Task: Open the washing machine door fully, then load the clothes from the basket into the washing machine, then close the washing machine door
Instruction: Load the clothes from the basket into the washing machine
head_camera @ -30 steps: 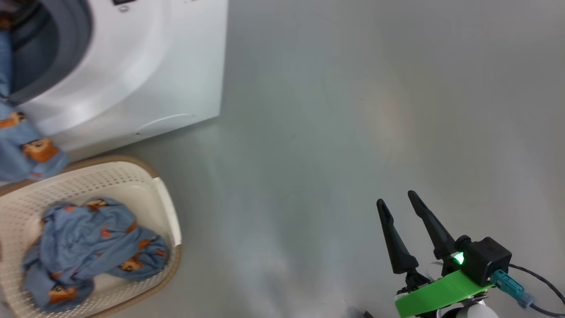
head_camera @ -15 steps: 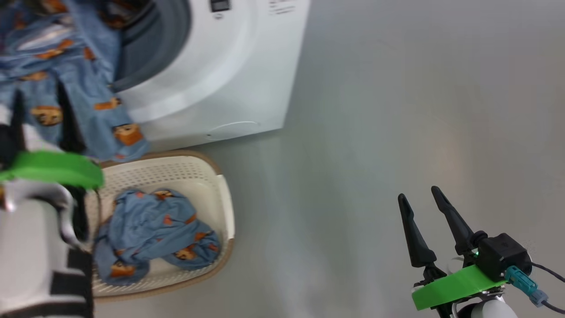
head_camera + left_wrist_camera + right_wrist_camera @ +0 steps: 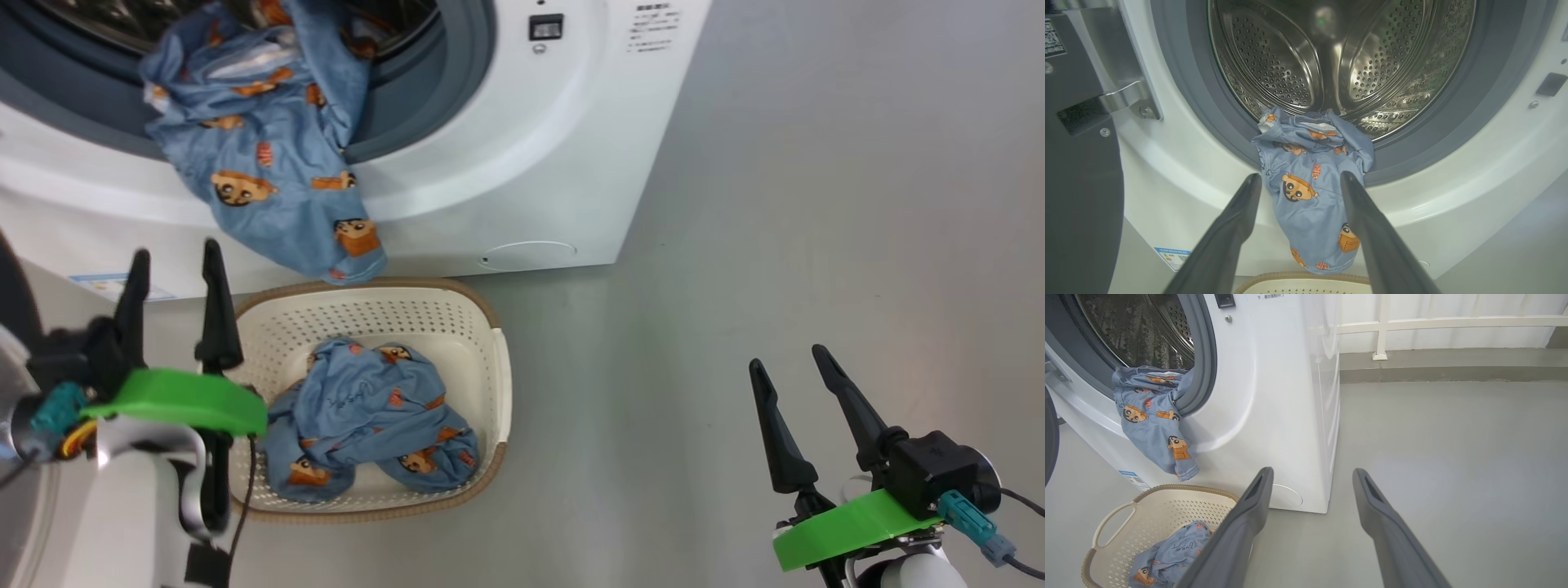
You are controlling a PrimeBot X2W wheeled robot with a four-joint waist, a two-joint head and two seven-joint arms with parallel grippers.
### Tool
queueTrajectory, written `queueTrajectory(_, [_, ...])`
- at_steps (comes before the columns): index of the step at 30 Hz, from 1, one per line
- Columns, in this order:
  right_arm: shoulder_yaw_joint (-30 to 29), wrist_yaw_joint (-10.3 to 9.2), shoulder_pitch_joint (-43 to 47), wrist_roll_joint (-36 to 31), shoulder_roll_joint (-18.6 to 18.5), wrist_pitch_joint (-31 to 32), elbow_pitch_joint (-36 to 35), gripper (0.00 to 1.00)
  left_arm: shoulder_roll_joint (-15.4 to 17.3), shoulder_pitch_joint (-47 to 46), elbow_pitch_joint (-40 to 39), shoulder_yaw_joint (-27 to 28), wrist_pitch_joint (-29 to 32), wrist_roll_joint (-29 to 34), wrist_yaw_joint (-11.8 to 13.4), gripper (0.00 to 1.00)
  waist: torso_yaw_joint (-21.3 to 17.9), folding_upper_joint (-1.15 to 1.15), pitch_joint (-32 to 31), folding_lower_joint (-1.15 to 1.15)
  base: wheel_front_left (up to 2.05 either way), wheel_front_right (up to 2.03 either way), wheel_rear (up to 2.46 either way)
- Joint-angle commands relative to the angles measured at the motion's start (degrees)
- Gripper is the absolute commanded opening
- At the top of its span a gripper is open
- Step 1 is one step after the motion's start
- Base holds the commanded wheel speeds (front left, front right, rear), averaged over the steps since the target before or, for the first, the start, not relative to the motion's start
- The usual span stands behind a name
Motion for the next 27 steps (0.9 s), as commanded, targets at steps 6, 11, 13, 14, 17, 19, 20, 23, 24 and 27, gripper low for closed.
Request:
queueTrajectory(6, [0.61, 0.09, -1.33, -1.22, -0.37, -0.27, -1.18, 1.0, 1.12, 5.1, -4.09, 0.82, -0.3, -1.3, -0.06, 1.0, 1.97, 0.0, -0.77, 0.0, 0.0, 0.0, 0.0])
queueTrajectory(11, [0.57, 0.09, -1.58, -1.71, -0.37, -0.27, -1.19, 1.0, 0.96, 8.5, -5.5, 0.73, -0.3, -2.34, -0.09, 1.0, 2.52, 0.0, -0.59, 0.0, 0.0, 0.0, 0.0])
queueTrajectory(13, [0.77, 0.09, -1.74, -1.79, -0.37, -0.27, -1.17, 1.0, 0.99, 9.88, -5.98, 0.49, -0.3, -2.48, -0.1, 1.0, 2.56, 0.0, -0.49, 0.0, 0.0, 0.0, 0.0])
queueTrajectory(14, [0.91, 0.09, -1.82, -1.82, -0.37, -0.27, -1.15, 1.0, 1.03, 10.56, -6.37, 0.49, -0.3, -2.64, -0.1, 1.0, 2.52, 0.0, -0.44, 0.0, 0.0, 0.0, 0.0])
queueTrajectory(17, [1.18, 0.09, -1.99, -1.85, -0.37, -0.27, -1.11, 1.0, 1.31, 12.73, -7.42, 0.39, -0.3, -3.24, -0.11, 1.0, 2.39, 0.0, -0.3, 0.0, 0.0, 0.0, 0.0])
queueTrajectory(19, [1.26, 0.09, -2.0, -1.89, -0.37, -0.27, -1.11, 1.0, 1.42, 14.11, -8.43, 0.3, -0.3, -3.69, -0.12, 1.0, 2.38, 0.0, -0.21, 0.0, 0.0, 0.0, 0.0])
queueTrajectory(20, [1.27, 0.09, -1.97, -1.91, -0.37, -0.27, -1.1, 1.0, 1.45, 14.79, -8.98, 0.22, -0.3, -3.88, -0.12, 1.0, 2.4, 0.0, -0.16, 0.0, 0.0, 0.0, 0.0])
queueTrajectory(23, [1.26, 0.09, -1.9, -1.93, -0.37, -0.27, -1.06, 1.0, 1.46, 16.58, -10.69, -0.12, -0.2, -4.43, -0.12, 1.0, 2.63, 0.0, 0.0, 0.0, 0.0, 0.0, 0.0])
queueTrajectory(24, [1.26, 0.09, -1.89, -1.94, -0.37, -0.27, -1.05, 1.0, 1.43, 17.09, -11.28, -0.25, -0.1, -4.63, -0.13, 1.0, 2.73, 0.0, 0.06, 0.0, 0.0, 0.0, 0.0])
queueTrajectory(27, [1.36, 0.09, -1.95, -1.98, -0.37, -0.27, -0.97, 1.0, 1.33, 18.68, -12.9, -0.44, 0.45, -5.4, -0.1, 1.0, 2.88, 0.0, 0.17, 0.0, 0.0, 0.0, 0.0])
